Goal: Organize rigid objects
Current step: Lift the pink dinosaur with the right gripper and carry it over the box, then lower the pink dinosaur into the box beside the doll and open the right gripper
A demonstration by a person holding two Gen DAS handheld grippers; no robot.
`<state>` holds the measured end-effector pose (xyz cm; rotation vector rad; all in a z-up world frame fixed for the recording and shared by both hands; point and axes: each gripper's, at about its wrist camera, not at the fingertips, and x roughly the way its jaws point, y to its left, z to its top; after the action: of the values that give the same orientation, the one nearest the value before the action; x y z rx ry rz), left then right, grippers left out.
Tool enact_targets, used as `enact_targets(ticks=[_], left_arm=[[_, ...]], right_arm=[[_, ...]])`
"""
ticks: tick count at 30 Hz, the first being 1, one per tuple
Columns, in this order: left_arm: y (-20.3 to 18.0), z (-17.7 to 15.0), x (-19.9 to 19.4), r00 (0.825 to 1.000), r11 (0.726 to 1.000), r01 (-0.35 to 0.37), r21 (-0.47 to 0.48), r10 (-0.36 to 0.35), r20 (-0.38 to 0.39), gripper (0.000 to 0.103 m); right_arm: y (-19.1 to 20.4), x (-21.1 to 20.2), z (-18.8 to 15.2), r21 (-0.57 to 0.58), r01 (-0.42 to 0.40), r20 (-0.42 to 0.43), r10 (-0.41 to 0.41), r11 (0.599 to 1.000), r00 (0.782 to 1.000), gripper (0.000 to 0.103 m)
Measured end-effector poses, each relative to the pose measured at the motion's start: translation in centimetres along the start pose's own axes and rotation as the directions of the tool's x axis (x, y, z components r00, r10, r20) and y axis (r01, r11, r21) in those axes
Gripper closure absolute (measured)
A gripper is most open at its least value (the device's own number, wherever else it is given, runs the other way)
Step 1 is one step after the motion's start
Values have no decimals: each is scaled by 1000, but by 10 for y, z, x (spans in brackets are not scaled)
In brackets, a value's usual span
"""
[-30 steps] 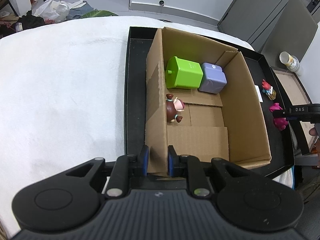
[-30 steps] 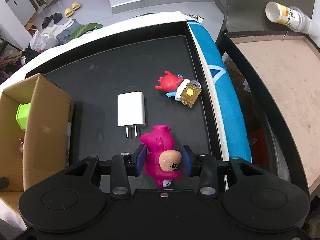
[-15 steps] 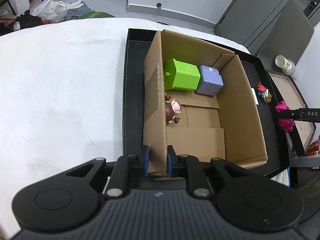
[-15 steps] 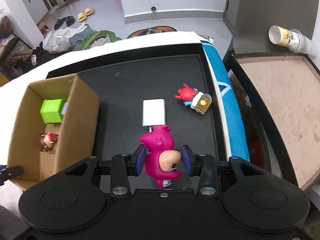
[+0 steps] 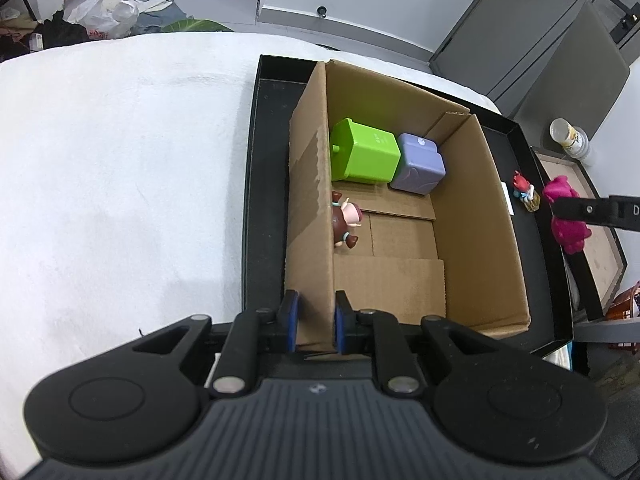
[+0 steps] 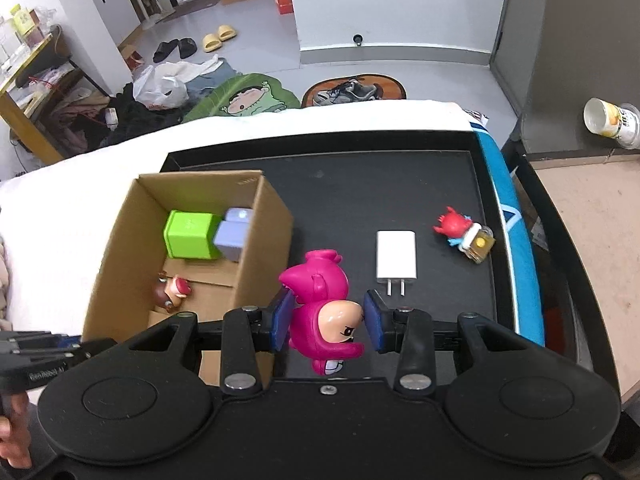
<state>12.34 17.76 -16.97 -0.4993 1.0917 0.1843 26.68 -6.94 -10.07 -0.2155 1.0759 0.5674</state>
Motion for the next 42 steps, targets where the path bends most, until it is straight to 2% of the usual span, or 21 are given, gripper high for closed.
enact_targets(ticks=[18,30,42], left_arm=[[3,-1,1,999,999,35,-16,-35,-1,85],[7,-3,1,999,998,51,-26,-51,5,84],[9,-3,1,998,998,59,-32,-58,9,84]], right_arm=[[64,-3,12,-94,-14,6,14,995,1000,64],[102,16,9,-136,-17,-8,16,991,1000,64],[122,35,3,-148,-14,-23,11,989,1000,64]])
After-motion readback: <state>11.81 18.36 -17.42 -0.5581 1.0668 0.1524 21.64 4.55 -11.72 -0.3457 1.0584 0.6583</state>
